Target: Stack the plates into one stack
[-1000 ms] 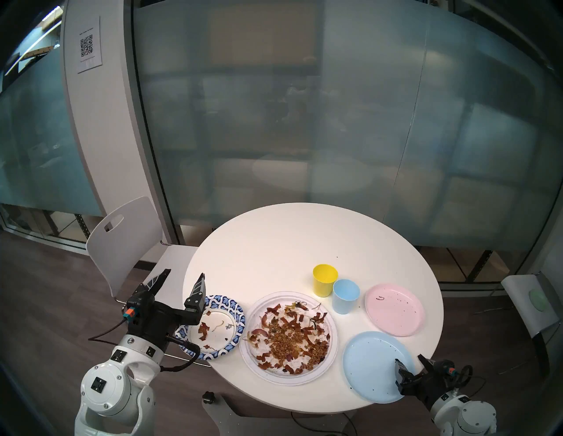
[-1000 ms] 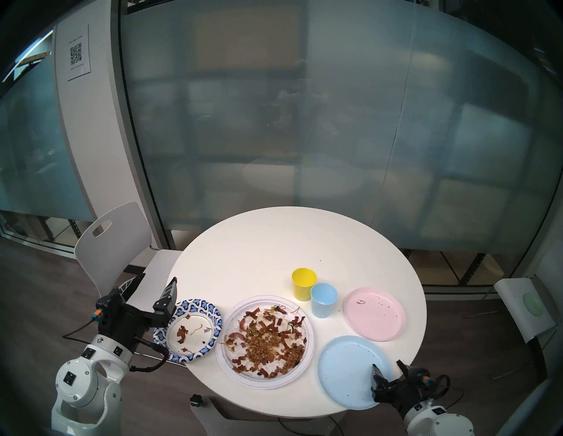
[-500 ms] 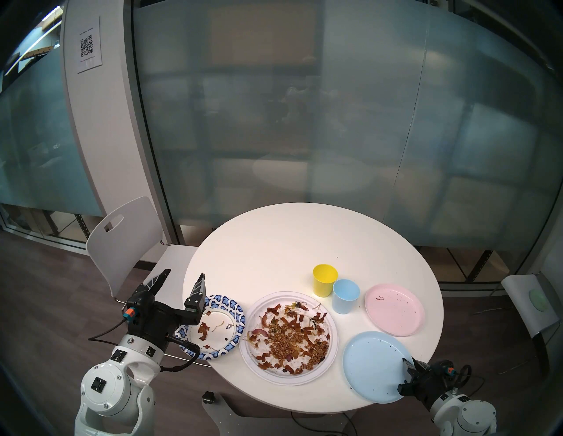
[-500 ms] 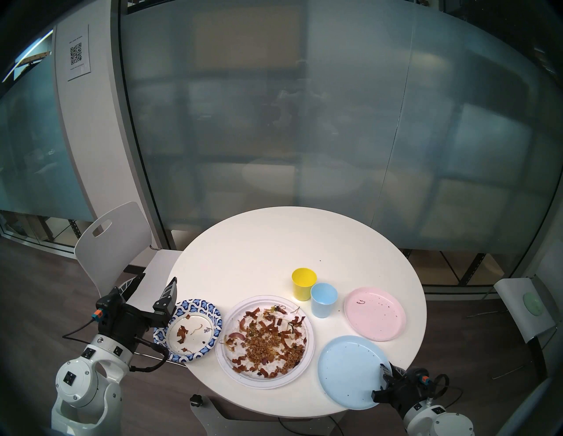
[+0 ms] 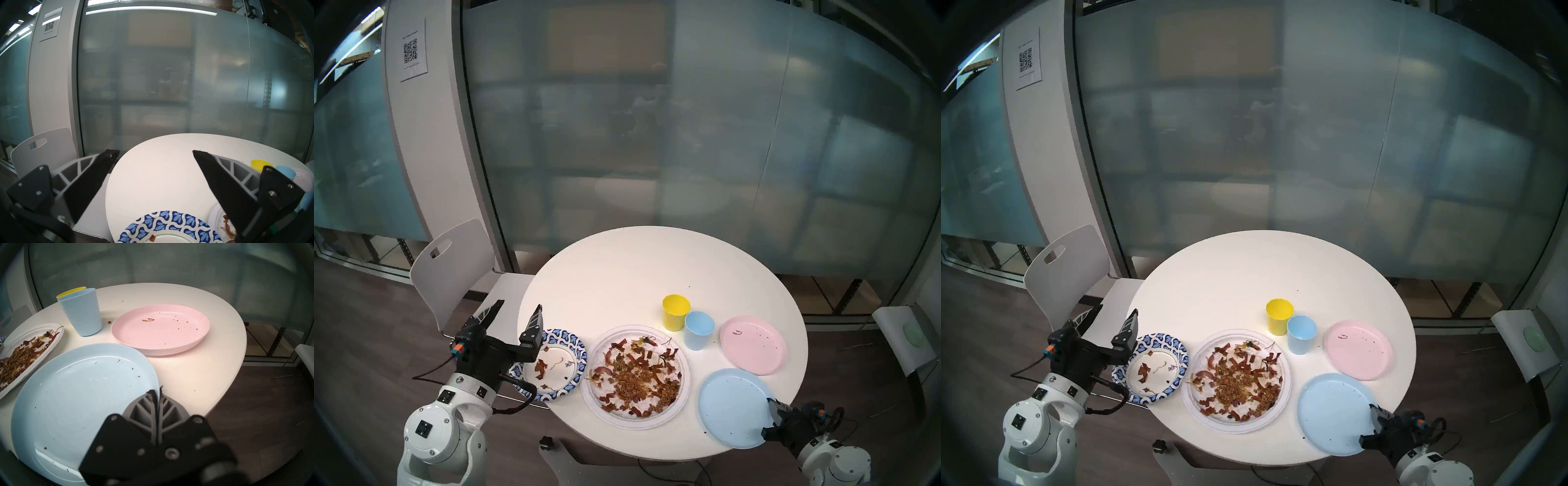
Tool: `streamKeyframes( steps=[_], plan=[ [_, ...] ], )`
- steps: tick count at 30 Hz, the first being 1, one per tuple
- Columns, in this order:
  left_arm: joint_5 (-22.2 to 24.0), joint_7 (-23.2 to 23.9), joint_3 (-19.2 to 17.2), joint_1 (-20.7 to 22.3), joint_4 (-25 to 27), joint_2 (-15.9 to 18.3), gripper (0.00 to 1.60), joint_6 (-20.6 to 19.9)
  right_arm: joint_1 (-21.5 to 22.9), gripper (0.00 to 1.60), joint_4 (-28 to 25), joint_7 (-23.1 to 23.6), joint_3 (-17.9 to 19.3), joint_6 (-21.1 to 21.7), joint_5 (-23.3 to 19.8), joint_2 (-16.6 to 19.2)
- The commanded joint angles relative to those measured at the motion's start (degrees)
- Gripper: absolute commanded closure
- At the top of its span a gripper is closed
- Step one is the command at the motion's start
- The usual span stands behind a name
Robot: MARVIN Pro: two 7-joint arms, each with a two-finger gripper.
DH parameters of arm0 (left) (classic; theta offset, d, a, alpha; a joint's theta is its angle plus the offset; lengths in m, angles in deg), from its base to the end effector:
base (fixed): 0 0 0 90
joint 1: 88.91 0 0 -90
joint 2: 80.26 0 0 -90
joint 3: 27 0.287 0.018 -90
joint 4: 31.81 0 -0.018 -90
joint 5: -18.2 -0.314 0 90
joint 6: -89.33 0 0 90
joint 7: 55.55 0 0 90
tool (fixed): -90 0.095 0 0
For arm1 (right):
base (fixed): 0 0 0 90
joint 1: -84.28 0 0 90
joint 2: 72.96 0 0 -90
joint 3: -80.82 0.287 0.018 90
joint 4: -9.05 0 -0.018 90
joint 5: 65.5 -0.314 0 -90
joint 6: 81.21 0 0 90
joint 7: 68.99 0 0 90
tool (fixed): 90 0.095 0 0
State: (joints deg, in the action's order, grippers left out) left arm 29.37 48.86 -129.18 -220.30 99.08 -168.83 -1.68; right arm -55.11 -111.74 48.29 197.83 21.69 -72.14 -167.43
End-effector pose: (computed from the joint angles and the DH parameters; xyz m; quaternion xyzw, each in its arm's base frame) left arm 0.2285 0.0484 -0.2432 0.7077 -0.0248 0.7042 0.0518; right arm 0.1387 -0.1206 -0.3479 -0.8683 0.0084 -0.4956 0.0218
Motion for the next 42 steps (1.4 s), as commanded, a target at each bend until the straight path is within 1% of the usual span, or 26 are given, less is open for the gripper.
streamKeyframes(
  steps=[1, 2, 7, 11, 14, 18, 22, 24, 27, 30, 34, 35, 36, 40, 41, 42],
  plan=[
    [-0.1, -0.1, 0.0, 0.0, 1.1, -0.1, 0.00, 0.2, -1.3, 1.60, -2.9, 2.9, 2.1, 0.8, -4.1, -0.2],
    [-0.1, -0.1, 0.0, 0.0, 1.1, -0.1, 0.00, 0.2, -1.2, 1.60, -3.1, 3.5, 2.9, 0.6, -5.8, -0.8],
    [0.0, -0.1, 0.0, 0.0, 1.1, -0.1, 0.00, 0.2, -1.6, 1.60, -4.6, 5.4, 4.8, 1.5, -9.5, -1.7],
    [0.0, -0.1, 0.0, 0.0, 1.1, -0.1, 0.00, 0.2, -1.6, 1.60, -5.0, 6.6, 6.9, 2.0, -13.3, -3.0],
    [0.0, -0.1, 0.0, 0.0, 1.1, -0.1, 0.00, 0.2, -0.4, 1.60, -4.1, 6.8, 8.9, 1.6, -16.4, -4.0],
    [0.0, -0.1, 0.0, 0.0, 1.1, -0.1, 0.00, 0.2, 1.7, 1.60, -3.0, 6.8, 10.3, 1.8, -19.5, -4.4],
    [0.0, -0.1, 0.0, 0.0, 1.1, -0.1, 0.00, 0.2, 4.8, 1.60, -1.4, 5.3, 10.8, 1.9, -20.9, -4.5],
    [0.0, -0.1, 0.0, 0.0, 1.1, -0.1, 0.00, 0.2, 6.5, 1.60, -0.2, 4.9, 11.0, 1.9, -21.6, -4.2],
    [0.0, -0.1, 0.0, 0.0, 1.1, -0.1, 0.00, 0.2, 8.5, 1.60, 1.0, 3.9, 10.9, 2.1, -21.7, -3.0],
    [0.0, -0.1, 0.0, 0.0, 1.0, -0.1, 0.00, 0.2, 10.5, 1.60, 2.4, 2.8, 11.0, 1.8, -22.7, -1.7],
    [0.0, -0.1, 0.0, 0.0, 1.0, 0.0, 0.00, 0.2, 12.7, 1.60, 3.1, 1.7, 10.7, 2.0, -23.9, 0.0],
    [0.0, -0.1, 0.0, 0.0, 1.0, 0.0, 0.00, 0.2, 13.9, 1.60, 3.5, 1.8, 11.0, 2.3, -23.7, 0.1],
    [0.0, -0.1, 0.0, 0.1, 1.0, 0.0, 0.00, 0.2, 13.6, 1.60, 3.3, 1.3, 10.6, 2.2, -24.3, 1.0],
    [0.0, -0.1, 0.0, 0.0, 1.0, 0.0, 0.00, 0.2, 17.1, 1.60, 4.6, 0.5, 11.1, 3.2, -24.5, 2.3],
    [0.0, -0.1, 0.0, 0.0, 1.0, 0.0, 0.00, 0.2, 16.6, 1.60, 4.8, -0.2, 10.6, 3.1, -25.2, 3.4],
    [0.0, -0.1, 0.0, 0.0, 1.0, 0.0, 0.00, 0.2, 17.7, 1.60, 5.5, -0.5, 10.6, 3.4, -25.2, 3.8]
  ],
)
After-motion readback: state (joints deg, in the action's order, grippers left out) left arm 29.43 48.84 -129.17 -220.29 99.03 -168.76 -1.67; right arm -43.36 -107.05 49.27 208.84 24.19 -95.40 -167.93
